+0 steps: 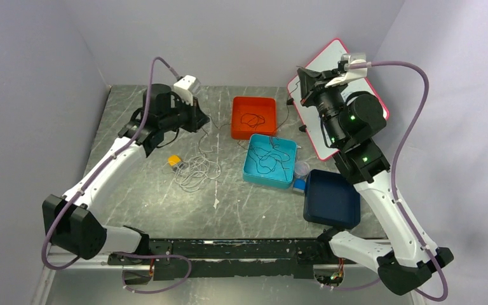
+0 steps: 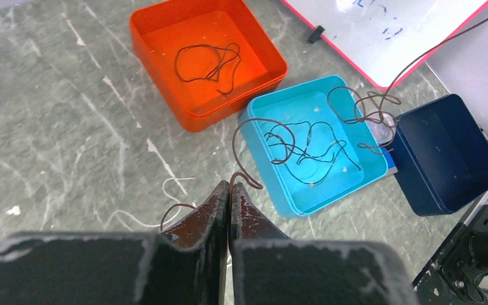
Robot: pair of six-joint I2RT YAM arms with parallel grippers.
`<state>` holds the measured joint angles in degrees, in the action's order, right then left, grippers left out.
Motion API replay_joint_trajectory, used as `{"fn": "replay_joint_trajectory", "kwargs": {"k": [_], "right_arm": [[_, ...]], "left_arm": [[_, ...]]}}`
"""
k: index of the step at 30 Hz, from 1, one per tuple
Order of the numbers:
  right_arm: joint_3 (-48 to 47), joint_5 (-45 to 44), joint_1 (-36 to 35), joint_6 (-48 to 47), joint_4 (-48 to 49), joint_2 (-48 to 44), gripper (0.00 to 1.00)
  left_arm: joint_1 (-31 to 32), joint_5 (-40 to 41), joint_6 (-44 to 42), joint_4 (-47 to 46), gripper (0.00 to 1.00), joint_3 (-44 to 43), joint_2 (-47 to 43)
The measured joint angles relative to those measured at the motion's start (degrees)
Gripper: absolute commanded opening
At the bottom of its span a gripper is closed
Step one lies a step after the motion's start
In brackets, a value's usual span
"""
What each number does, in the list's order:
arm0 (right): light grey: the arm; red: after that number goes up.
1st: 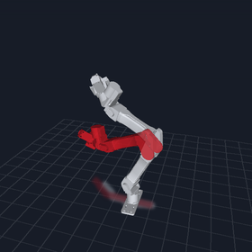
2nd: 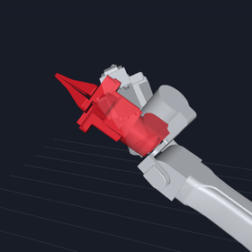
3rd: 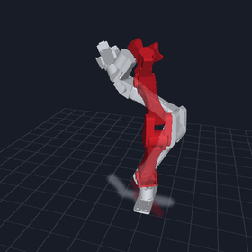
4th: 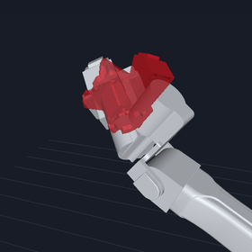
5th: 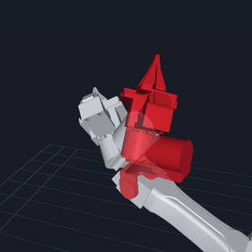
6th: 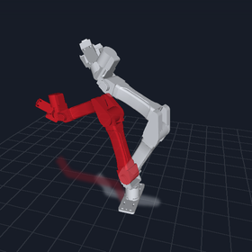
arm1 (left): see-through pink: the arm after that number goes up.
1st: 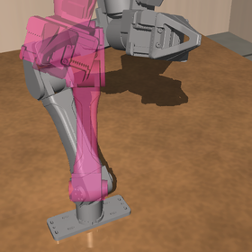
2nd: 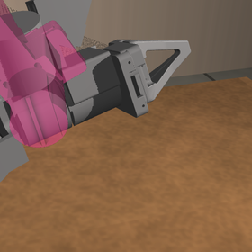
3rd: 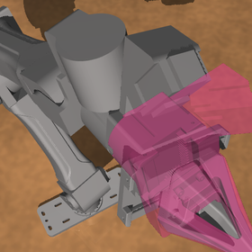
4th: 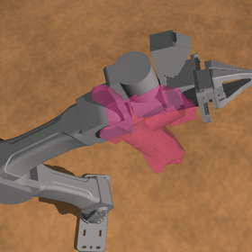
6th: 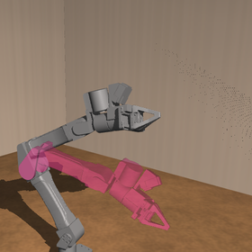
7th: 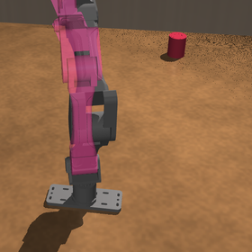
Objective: Untangle the cables
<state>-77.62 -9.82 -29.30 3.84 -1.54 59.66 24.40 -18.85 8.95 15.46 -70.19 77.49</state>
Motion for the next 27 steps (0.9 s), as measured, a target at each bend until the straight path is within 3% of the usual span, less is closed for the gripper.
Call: {"fn": "replay_joint_trajectory", "kwargs": {"k": [7,15,19,27], "right_arm": [[0.63,0.07,0.00,0.20,-0.04,0.81,0.00],[0.59,3.54,0.02,0.90,0.31,0.79,0.00],[-0.98,10.73,0.11,0.87,0.24,0.66,0.00],[-4.35,34.05,0.09,3.72,2.86,0.66,0.00]], "left_arm": [[-5.38,-3.72,0.02,-1.05,0.07,4.42,-3.15],[-6.84,-6.29,0.20,-2.34,0.07,5.57,-3.72],[-6.95,-6.91,0.79,-3.08,0.07,6.43,-3.69],[-6.95,-6.97,1.60,-3.76,0.07,6.51,-3.67]]}}
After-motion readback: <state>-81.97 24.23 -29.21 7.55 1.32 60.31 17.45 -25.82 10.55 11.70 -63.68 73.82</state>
